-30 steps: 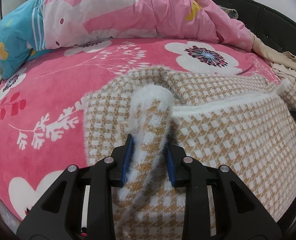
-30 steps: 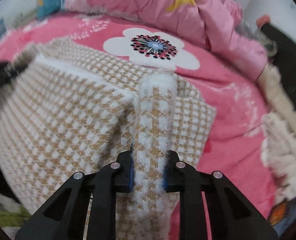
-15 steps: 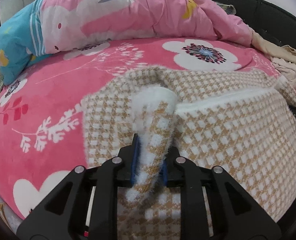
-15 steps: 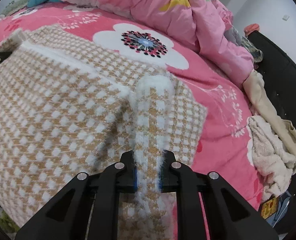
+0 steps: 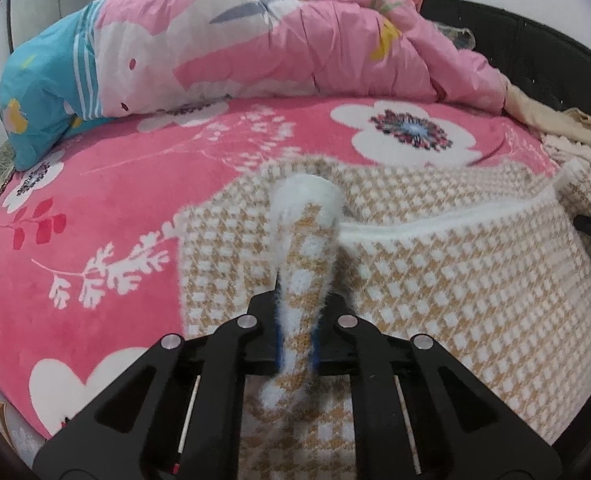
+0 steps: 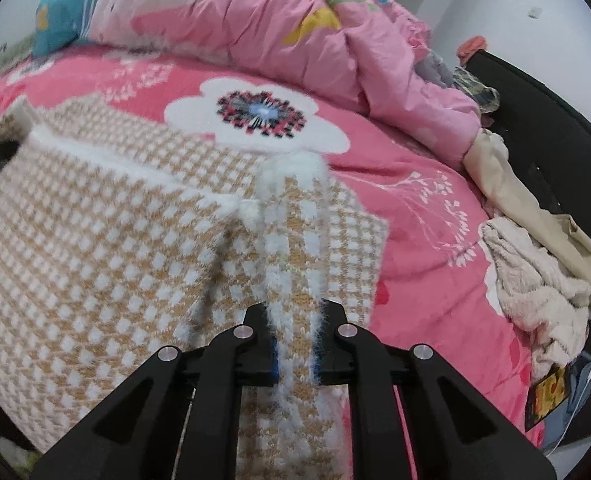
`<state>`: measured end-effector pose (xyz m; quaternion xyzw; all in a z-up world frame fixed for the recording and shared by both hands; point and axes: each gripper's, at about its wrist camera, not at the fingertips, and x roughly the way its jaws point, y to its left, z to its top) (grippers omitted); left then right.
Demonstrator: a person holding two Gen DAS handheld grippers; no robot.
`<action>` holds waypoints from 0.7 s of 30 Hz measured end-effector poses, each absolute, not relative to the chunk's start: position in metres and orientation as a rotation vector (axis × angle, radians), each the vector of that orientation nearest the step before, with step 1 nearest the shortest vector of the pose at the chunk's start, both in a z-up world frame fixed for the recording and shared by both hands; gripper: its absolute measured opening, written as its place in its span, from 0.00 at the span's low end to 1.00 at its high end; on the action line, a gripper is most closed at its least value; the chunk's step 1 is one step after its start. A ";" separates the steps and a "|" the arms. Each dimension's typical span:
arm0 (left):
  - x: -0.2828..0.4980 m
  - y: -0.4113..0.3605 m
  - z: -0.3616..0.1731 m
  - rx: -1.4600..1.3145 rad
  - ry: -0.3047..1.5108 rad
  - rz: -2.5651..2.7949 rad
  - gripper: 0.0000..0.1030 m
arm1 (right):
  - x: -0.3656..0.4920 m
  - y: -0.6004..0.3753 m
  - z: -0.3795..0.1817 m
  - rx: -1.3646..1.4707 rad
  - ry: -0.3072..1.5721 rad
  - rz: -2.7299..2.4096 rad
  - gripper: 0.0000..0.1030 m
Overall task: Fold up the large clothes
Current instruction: 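Lift the gripped fuzzy side edge of the coat with both tools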
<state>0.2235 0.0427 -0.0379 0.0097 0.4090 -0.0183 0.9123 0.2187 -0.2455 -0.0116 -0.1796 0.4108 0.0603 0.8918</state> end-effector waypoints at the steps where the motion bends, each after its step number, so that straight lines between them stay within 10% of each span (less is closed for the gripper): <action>1: 0.225 0.040 -0.036 0.015 0.835 -0.036 0.08 | 0.217 -0.247 -0.008 -0.363 0.843 0.125 0.09; 21: 0.153 0.085 0.070 0.009 0.555 -0.024 0.07 | 0.178 -0.247 0.076 -0.306 0.540 0.083 0.08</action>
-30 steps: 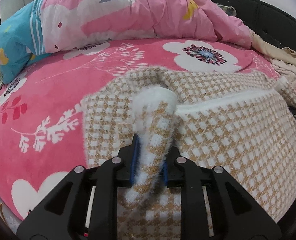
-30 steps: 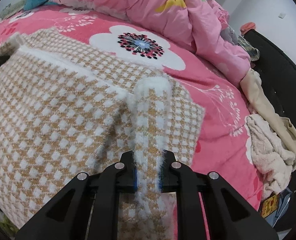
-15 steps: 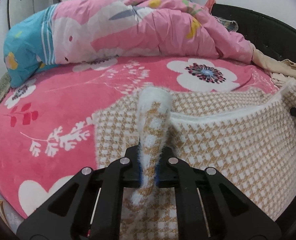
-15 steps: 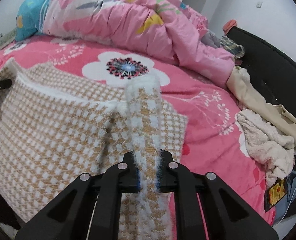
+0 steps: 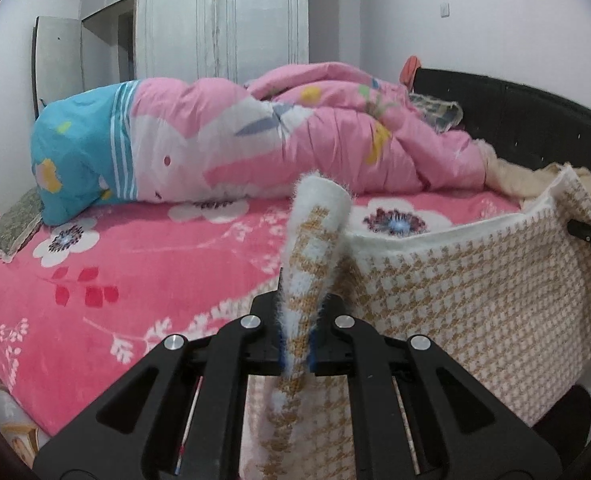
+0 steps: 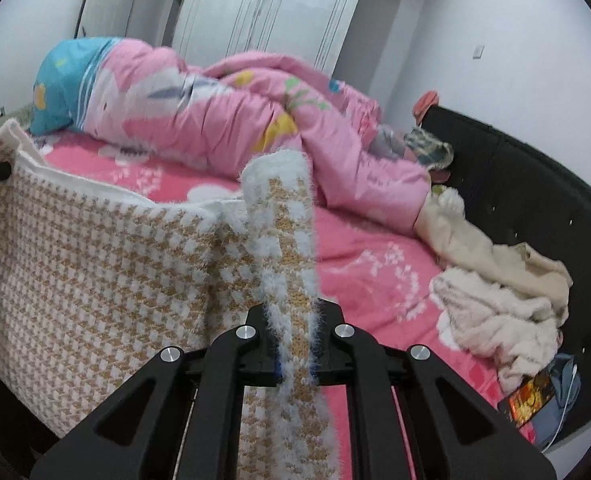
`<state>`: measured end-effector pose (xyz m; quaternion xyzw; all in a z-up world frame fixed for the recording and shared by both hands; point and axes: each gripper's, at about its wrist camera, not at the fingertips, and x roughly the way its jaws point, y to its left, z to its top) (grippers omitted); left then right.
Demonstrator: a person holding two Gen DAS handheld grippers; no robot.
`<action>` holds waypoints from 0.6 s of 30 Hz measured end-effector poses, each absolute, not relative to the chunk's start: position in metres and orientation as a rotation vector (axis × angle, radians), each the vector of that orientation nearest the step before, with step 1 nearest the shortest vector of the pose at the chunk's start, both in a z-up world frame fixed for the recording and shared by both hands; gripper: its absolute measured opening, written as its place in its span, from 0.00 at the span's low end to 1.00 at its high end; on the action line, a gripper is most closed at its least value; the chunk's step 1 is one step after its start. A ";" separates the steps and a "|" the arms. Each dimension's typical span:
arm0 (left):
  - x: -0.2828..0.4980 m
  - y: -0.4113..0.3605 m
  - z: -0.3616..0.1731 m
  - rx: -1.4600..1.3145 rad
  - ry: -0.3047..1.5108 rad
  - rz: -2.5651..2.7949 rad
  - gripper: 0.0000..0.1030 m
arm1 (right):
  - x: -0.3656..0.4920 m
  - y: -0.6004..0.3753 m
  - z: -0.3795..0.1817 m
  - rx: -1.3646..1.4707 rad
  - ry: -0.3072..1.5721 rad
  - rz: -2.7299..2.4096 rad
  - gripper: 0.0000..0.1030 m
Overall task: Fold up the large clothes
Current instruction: 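Lift the gripped fuzzy side edge of the coat with both tools, then fold the side section over onto the coat body and open both tools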
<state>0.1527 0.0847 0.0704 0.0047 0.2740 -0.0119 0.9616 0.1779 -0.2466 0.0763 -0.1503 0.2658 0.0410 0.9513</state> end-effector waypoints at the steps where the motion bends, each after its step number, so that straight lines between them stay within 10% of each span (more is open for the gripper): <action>1: 0.161 0.087 0.075 0.005 0.550 -0.026 0.07 | 0.186 -0.244 0.083 -0.308 0.523 0.085 0.08; 9: 0.246 0.101 0.085 -0.028 0.601 -0.054 0.06 | 0.274 -0.239 0.092 -0.301 0.519 0.086 0.08; 18: 0.345 0.125 -0.037 -0.137 0.997 -0.080 0.19 | 0.384 -0.254 -0.039 -0.216 0.883 0.234 0.18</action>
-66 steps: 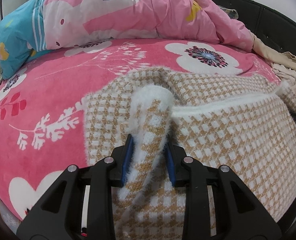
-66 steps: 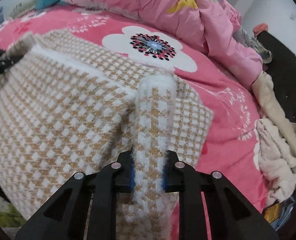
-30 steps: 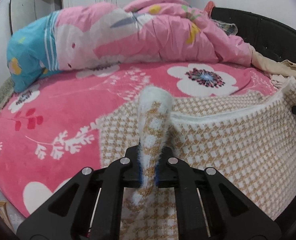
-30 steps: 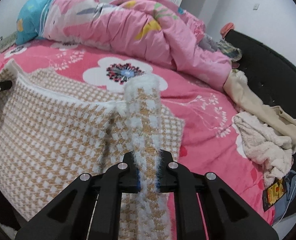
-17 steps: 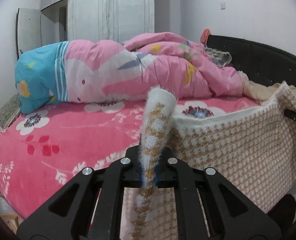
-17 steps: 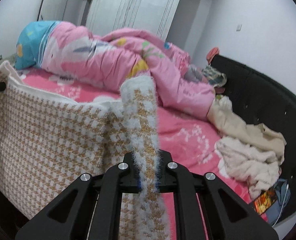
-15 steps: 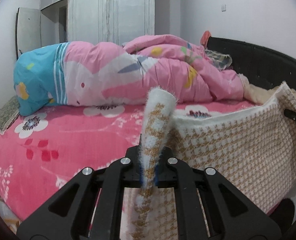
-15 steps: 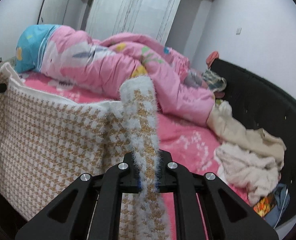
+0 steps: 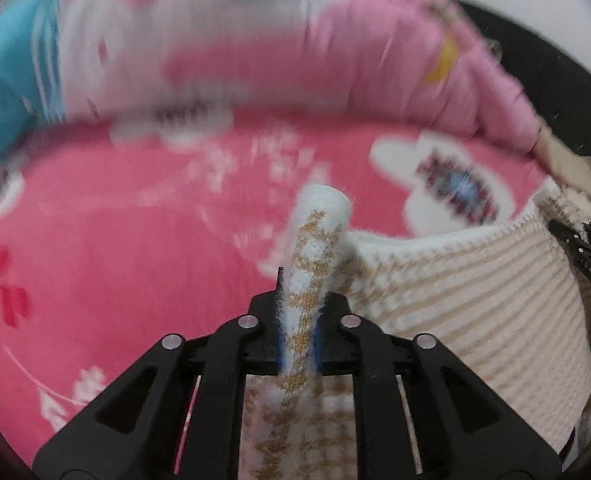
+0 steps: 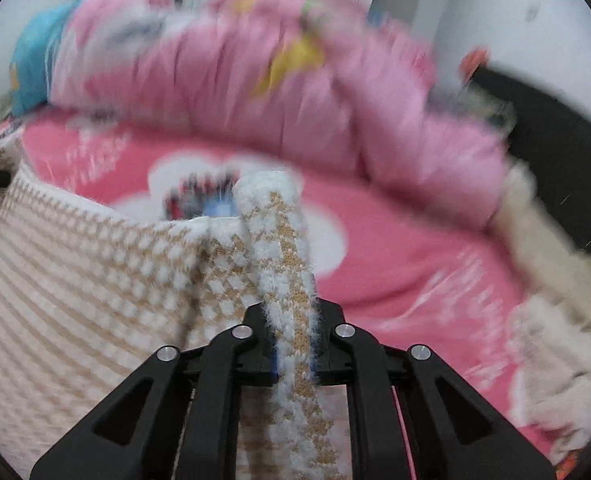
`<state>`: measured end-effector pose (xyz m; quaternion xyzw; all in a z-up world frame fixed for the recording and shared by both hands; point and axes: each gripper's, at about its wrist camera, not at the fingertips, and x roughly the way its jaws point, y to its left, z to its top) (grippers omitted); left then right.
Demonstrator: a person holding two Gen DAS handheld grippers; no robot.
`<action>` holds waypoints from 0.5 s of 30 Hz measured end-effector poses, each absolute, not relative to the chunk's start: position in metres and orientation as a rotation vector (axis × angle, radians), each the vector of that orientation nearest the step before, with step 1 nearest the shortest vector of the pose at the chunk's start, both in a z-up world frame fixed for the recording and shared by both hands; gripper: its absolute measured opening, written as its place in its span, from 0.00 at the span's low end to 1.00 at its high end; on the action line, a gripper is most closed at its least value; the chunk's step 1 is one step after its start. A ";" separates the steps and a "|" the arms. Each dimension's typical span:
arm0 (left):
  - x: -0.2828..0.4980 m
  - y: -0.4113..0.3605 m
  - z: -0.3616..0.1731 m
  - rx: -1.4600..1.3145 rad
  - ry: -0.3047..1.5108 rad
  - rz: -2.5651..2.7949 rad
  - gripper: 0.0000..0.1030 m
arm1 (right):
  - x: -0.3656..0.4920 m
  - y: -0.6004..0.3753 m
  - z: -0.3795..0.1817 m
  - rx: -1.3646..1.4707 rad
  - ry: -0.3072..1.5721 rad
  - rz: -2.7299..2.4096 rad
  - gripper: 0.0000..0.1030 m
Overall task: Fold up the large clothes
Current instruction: 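Fold the side section over onto the coat body and open both tools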
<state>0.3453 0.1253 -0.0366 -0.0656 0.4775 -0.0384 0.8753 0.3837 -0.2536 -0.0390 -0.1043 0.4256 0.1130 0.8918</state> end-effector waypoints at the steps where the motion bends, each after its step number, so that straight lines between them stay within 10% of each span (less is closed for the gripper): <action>1: 0.347 0.131 -0.044 -0.166 1.015 -0.082 0.24 | 0.386 -0.261 -0.042 -0.172 0.897 0.240 0.23; 5: 0.344 0.171 -0.041 -0.343 1.002 -0.106 0.50 | 0.391 -0.324 -0.036 0.203 0.934 0.289 0.59; 15: 0.308 0.177 0.032 -0.420 0.802 -0.251 0.53 | 0.370 -0.337 0.018 0.299 0.788 0.305 0.61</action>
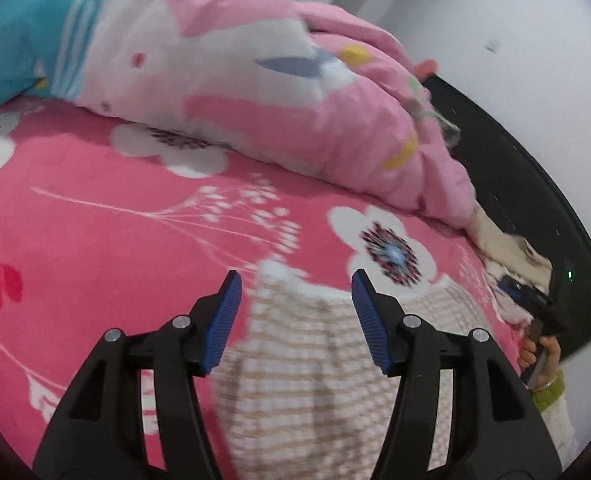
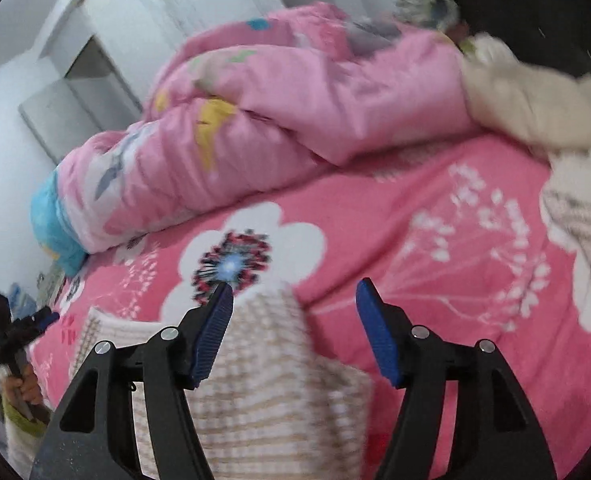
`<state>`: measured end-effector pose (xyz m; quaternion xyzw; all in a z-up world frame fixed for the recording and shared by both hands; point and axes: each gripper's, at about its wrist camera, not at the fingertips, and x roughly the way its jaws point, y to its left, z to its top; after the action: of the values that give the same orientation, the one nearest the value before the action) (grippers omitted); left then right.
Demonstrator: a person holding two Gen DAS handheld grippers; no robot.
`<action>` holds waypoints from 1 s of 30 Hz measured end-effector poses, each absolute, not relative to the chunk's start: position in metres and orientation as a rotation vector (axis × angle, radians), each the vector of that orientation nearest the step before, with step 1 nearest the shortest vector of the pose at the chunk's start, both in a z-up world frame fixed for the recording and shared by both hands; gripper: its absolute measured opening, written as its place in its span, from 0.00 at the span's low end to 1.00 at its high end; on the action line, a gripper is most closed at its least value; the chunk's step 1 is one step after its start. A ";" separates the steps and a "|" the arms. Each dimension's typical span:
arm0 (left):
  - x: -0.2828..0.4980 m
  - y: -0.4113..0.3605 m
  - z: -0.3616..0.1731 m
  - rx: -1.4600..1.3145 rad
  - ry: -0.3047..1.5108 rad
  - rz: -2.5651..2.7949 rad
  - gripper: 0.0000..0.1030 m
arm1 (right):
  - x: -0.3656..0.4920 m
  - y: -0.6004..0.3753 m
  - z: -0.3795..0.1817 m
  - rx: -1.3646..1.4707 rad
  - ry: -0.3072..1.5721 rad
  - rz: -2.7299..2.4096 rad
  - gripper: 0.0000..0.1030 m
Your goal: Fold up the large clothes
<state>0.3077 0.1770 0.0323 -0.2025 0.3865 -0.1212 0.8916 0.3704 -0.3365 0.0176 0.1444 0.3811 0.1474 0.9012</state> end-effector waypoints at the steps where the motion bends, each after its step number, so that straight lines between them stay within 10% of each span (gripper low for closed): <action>1: 0.313 0.165 0.029 -0.413 0.829 -0.268 0.54 | 0.372 -0.316 0.018 0.243 0.796 0.329 0.61; 7: 0.348 0.143 -0.051 -0.431 1.128 -0.223 0.62 | 0.384 -0.271 -0.026 0.061 0.954 0.273 0.61; 21: 0.202 0.129 0.031 -0.251 0.836 -0.331 0.64 | 0.207 -0.303 0.025 0.058 0.788 0.296 0.61; 30: 0.164 0.139 -0.058 -0.352 1.001 -0.177 0.72 | 0.148 -0.285 -0.048 -0.082 0.870 0.211 0.61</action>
<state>0.1642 0.1387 -0.0578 -0.1675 0.4769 -0.0843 0.8587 0.1477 -0.2846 -0.0478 -0.0397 0.4206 0.1020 0.9006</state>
